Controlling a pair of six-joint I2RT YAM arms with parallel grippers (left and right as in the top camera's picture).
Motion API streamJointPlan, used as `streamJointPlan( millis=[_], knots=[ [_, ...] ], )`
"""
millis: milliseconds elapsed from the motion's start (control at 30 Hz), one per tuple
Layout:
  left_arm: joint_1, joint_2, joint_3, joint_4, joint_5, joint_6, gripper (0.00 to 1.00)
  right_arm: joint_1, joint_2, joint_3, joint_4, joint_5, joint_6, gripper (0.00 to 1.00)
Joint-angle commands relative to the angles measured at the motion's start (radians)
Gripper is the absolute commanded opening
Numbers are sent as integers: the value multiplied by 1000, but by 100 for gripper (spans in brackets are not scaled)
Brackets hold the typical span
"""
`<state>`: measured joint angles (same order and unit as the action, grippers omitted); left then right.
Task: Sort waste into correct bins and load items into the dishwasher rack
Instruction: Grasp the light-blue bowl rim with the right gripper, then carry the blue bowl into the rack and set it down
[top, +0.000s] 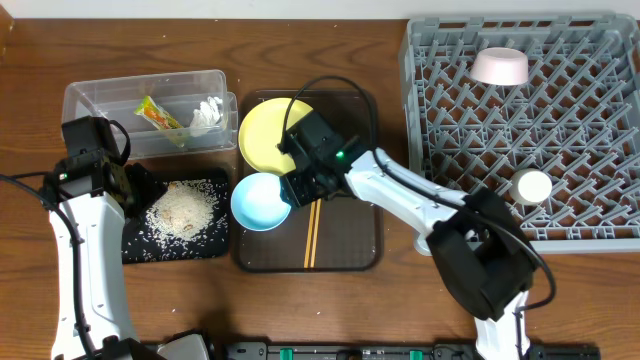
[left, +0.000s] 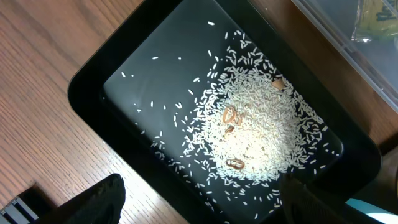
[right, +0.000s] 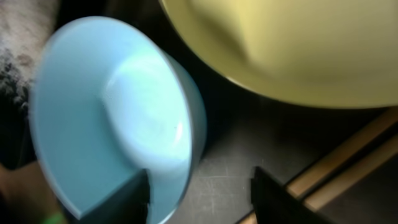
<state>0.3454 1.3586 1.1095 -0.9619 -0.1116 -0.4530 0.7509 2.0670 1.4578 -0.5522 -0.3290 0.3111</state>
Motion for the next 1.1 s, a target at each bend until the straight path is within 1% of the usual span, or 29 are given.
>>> streamJointPlan(
  millis=[0, 67, 100, 167, 333, 467, 567, 667, 767, 833, 933, 1067],
  knots=[
    [3, -6, 7, -2, -5, -17, 82, 23, 32, 0, 1, 53, 80, 35],
    [3, -6, 7, -2, -5, -17, 82, 26, 42, 0, 2, 63, 113, 17],
    [3, -6, 7, -3, -5, -17, 82, 26, 42, 0, 4, 64, 129, 10],
    [3, -6, 7, -3, -5, -17, 82, 24, 37, 1, 22, 64, 130, 2],
    [3, -6, 7, -3, -4, -17, 82, -5, -29, 4, 47, 108, 127, 1],
    [3, -6, 7, -2, -4, -17, 82, -53, -129, 8, 47, 192, 48, 1],
    [3, -6, 7, -2, -4, -17, 82, -96, -210, 8, 47, 333, -46, 1],
    [3, -6, 7, -2, -4, -17, 82, -146, -271, 8, 60, 557, -150, 1],
    [3, -6, 7, -2, -4, -17, 82, -214, -299, 8, 149, 773, -306, 1],
    [3, -6, 7, -2, -4, -17, 82, -260, -300, 8, 245, 848, -451, 1],
    [3, -6, 7, -2, -4, -17, 82, -337, -292, 8, 418, 883, -678, 1],
    [3, -6, 7, -2, -1, -17, 82, -432, -266, 8, 635, 883, -890, 1]
  ],
)
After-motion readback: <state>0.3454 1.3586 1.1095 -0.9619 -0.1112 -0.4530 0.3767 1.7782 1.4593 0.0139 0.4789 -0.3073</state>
